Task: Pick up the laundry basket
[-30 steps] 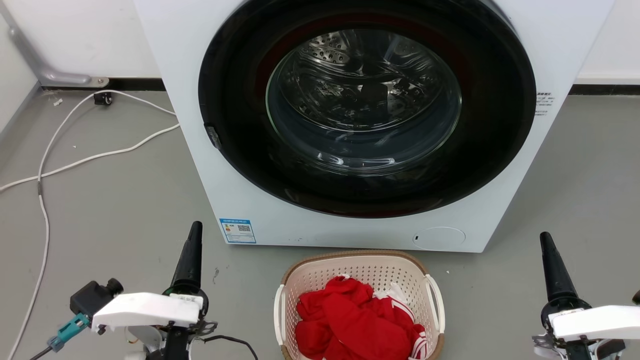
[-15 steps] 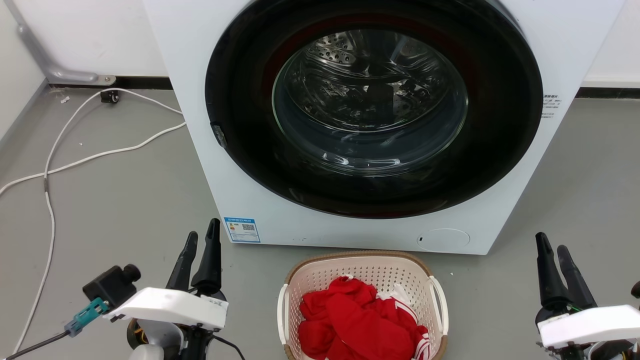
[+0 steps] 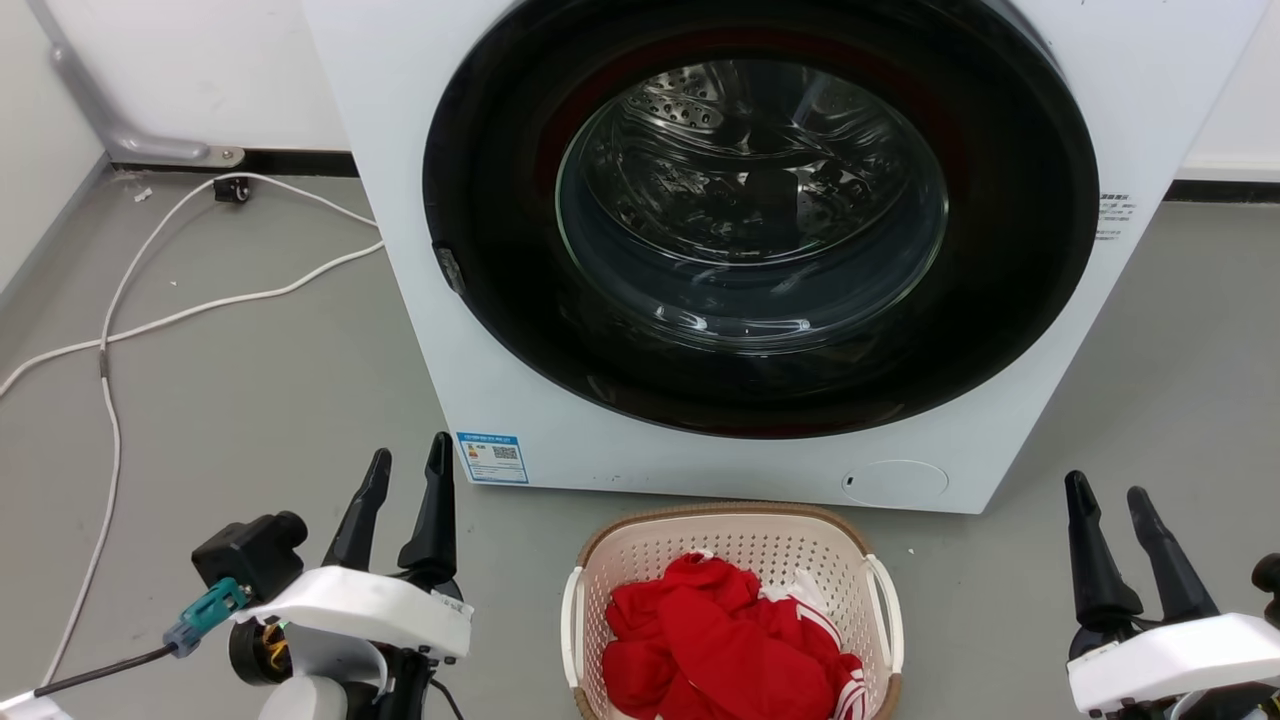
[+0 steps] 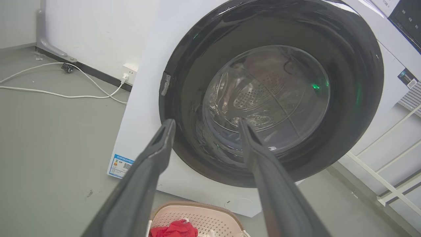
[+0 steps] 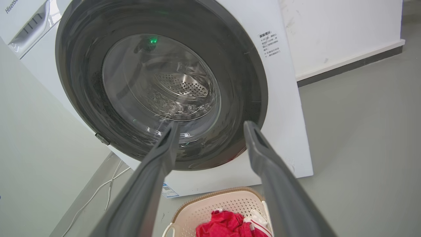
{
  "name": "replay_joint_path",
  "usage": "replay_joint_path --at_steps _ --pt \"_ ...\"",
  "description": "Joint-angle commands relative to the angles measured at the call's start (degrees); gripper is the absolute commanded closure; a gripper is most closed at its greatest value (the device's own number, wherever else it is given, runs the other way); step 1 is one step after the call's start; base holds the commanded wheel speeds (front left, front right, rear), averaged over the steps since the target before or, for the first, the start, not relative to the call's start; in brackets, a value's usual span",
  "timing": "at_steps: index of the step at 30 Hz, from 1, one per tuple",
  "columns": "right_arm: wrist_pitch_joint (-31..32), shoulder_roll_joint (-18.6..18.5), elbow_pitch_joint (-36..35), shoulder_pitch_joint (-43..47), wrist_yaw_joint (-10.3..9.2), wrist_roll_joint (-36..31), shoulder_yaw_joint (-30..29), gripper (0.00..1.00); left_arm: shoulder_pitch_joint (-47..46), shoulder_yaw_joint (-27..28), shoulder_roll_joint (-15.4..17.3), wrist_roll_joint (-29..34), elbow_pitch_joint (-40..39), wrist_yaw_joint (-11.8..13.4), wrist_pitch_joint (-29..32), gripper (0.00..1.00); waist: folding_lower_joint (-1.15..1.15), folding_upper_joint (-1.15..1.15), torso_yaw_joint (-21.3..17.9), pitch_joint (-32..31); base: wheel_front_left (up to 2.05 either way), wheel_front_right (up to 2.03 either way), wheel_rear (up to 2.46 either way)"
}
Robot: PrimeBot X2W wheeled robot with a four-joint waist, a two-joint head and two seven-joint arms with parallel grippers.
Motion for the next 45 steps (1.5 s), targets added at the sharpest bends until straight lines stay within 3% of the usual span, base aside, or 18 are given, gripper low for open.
replay_joint_path --at_steps 1,19,45 --pt "0.0 0.0 -1.3 0.1 0.00 -1.7 -0.1 0.00 -1.6 -0.3 0.4 1.7 -0.3 0.1 -0.6 0.00 0.00 0.00 0.1 0.0 0.00 0.00 0.00" --pt "1.4 0.1 -4.9 2.7 0.00 -13.4 -1.0 0.00 -2.9 -1.8 1.3 13.3 2.5 0.9 -3.3 0.00 0.00 0.00 0.8 0.0 0.00 0.00 0.00" --pt "2.4 0.2 -8.7 5.4 -0.01 -25.5 -1.5 0.00 -3.7 -3.0 1.8 25.1 4.7 1.1 -6.3 0.00 0.00 0.00 1.7 0.3 0.00 0.00 0.00"
